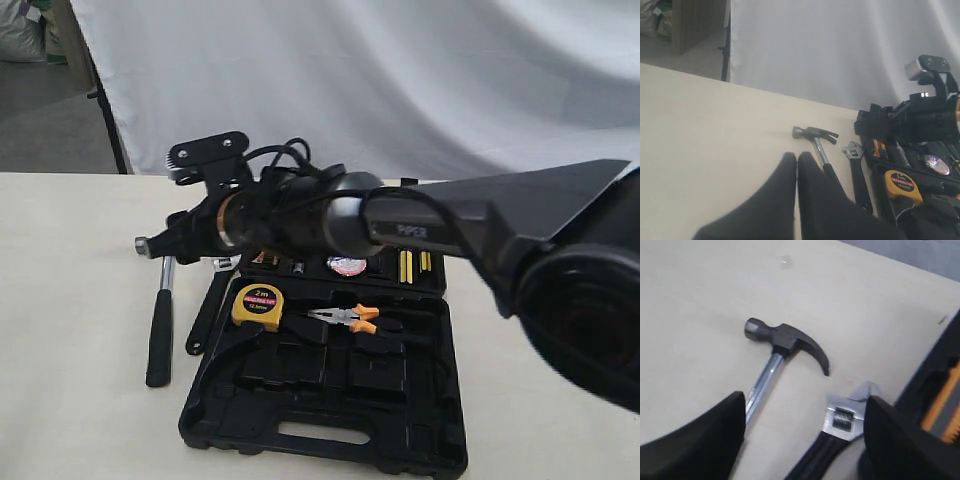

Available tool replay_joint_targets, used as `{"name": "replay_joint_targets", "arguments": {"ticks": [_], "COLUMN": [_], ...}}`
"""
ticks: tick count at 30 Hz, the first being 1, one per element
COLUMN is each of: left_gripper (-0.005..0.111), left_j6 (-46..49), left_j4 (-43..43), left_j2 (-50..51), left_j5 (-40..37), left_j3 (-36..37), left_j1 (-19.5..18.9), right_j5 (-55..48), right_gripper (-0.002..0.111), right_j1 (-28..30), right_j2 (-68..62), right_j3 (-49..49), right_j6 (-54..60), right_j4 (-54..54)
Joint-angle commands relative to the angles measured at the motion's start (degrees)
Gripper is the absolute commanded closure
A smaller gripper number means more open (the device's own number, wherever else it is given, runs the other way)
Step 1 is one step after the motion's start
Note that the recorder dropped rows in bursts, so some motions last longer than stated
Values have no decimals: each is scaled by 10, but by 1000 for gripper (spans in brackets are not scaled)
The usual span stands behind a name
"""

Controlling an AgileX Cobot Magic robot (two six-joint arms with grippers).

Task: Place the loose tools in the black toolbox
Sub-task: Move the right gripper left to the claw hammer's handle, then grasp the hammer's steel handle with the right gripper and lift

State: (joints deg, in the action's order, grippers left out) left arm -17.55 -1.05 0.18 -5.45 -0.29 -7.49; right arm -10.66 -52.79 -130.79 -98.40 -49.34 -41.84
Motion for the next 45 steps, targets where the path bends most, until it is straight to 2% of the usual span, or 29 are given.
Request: {"name": "replay_joint_targets", "arguments": {"ticks": [1,12,16,37,40,45], "left_gripper": [106,106,106,106,106,106], "left_j6": [-3,-3,-3,-3,-3,-3], "left_j4": [-3,-3,-3,-3,-3,-3], "left_j2": [-2,-2,-2,-2,-2,-2], "left_j5": [4,4,4,4,4,4], "left_j3": [-2,-2,-2,-2,-2,-2], "left_j1": [-15,-15,-15,-15,-15,-15], "right_j5": [-31,-114,-137,-145,-157,-181], "right_gripper": [44,44,44,45,53,86], "right_j1": [-32,-51,-51,-56,-56,-56], "right_j2": [-55,-183,-209,-222,-222,-222], "right_j3": [-66,-228,-268,-284,-284,-284], "right_j6": [19,122,122,128,128,128], "right_j4": [6,99,105,148,148,148]}}
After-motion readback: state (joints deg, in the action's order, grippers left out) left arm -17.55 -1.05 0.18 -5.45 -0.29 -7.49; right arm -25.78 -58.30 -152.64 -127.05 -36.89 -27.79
